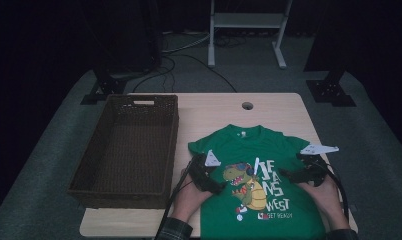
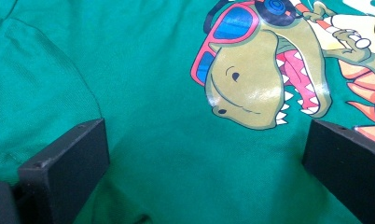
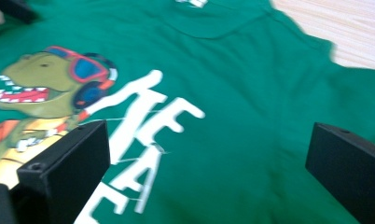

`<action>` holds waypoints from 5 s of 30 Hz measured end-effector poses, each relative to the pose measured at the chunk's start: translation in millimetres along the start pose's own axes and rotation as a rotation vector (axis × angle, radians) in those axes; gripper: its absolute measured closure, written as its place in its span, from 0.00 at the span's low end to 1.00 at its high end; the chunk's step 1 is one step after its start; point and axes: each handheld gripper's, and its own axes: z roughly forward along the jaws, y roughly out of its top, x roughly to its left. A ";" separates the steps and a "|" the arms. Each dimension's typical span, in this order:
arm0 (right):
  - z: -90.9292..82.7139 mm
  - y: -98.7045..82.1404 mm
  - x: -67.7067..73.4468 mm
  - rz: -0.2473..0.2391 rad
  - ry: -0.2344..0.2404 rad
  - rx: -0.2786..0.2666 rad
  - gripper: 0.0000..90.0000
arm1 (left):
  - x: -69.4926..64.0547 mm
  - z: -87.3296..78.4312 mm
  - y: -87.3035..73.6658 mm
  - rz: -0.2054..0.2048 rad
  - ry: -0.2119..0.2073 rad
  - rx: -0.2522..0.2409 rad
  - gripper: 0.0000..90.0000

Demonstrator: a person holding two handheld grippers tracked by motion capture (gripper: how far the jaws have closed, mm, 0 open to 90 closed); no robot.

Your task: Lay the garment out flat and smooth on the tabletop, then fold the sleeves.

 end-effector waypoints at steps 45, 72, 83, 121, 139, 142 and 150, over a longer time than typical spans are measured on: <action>27.0 -23.4 24.3 -0.104 0.036 0.083 0.00 | -7.5 -11.0 19.0 -0.015 -0.009 -0.026 0.00; 3.2 -42.5 6.9 -0.092 0.024 0.084 0.00 | 12.1 -23.3 56.2 -0.024 -0.003 -0.034 0.00; -2.2 -46.8 2.9 -0.089 0.021 0.083 0.00 | 34.0 -28.0 66.8 -0.027 0.012 -0.052 0.00; -3.9 -48.2 1.7 -0.087 0.021 0.082 0.00 | 89.1 6.9 43.4 -0.241 0.172 0.101 0.62; -3.9 -48.2 1.7 -0.087 0.021 0.082 0.00 | 78.9 1.0 47.2 -0.275 0.139 0.047 0.96; -3.9 -48.2 1.7 -0.087 0.021 0.082 0.00 | 74.1 -4.7 53.0 -0.260 0.131 0.022 0.96; -3.8 -48.2 1.6 -0.088 0.021 0.082 0.00 | 57.8 -14.6 69.3 -0.216 0.107 -0.028 0.96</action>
